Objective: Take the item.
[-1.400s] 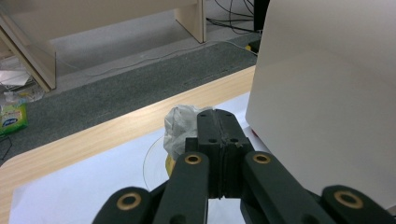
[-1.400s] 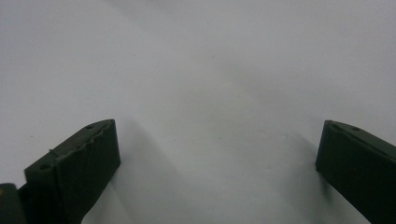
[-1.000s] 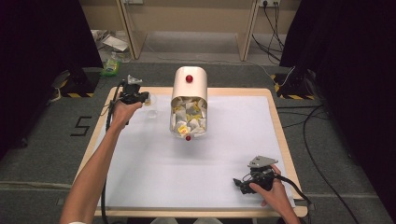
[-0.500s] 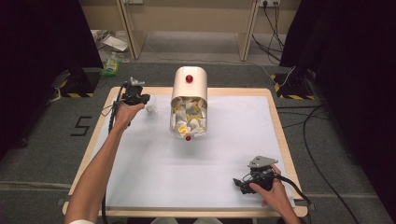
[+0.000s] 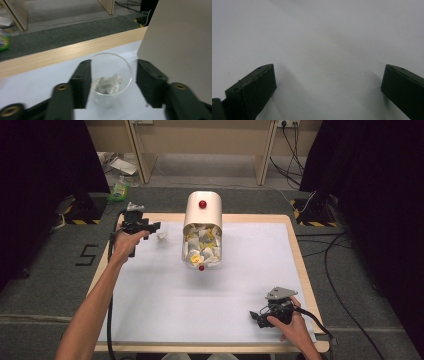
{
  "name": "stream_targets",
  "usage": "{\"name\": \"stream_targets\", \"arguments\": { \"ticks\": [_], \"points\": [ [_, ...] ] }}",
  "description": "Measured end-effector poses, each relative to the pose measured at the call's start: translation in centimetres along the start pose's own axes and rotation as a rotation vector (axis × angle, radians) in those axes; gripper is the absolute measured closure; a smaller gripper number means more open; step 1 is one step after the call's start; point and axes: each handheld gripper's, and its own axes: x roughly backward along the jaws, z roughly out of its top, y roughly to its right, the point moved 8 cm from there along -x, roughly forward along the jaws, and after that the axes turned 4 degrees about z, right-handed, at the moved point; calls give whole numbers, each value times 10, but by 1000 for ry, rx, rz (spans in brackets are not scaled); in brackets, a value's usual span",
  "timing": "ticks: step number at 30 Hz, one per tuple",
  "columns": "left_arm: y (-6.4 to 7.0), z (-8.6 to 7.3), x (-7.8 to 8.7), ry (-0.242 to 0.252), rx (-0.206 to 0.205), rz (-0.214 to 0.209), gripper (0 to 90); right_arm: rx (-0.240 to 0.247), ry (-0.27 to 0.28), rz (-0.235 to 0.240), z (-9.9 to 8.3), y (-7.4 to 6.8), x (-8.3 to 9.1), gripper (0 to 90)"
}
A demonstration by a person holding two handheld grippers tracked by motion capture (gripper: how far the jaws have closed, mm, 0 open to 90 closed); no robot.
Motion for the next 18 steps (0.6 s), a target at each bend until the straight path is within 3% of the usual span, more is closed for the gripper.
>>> {"name": "stream_targets", "arguments": {
  "ticks": [1,2,3,8,13,18],
  "points": [
    [-1,-2,5,9,8,3,258,0,0,0,0,0,0,3],
    [-2,-5,10,21,31,4,258,0,0,0,0,0,0,3],
    [-3,-12,20,36,47,-23,172,0,2,-1,0,0,0,3],
    [-3,-30,42,88,62,-61,148,0,1,0,0,0,0,3],
    [-5,-60,61,110,69,-62,154,0,4,-1,0,0,0,3],
    [-6,-67,70,139,74,-62,160,-2,3,-1,0,0,0,3]
  ]
}}
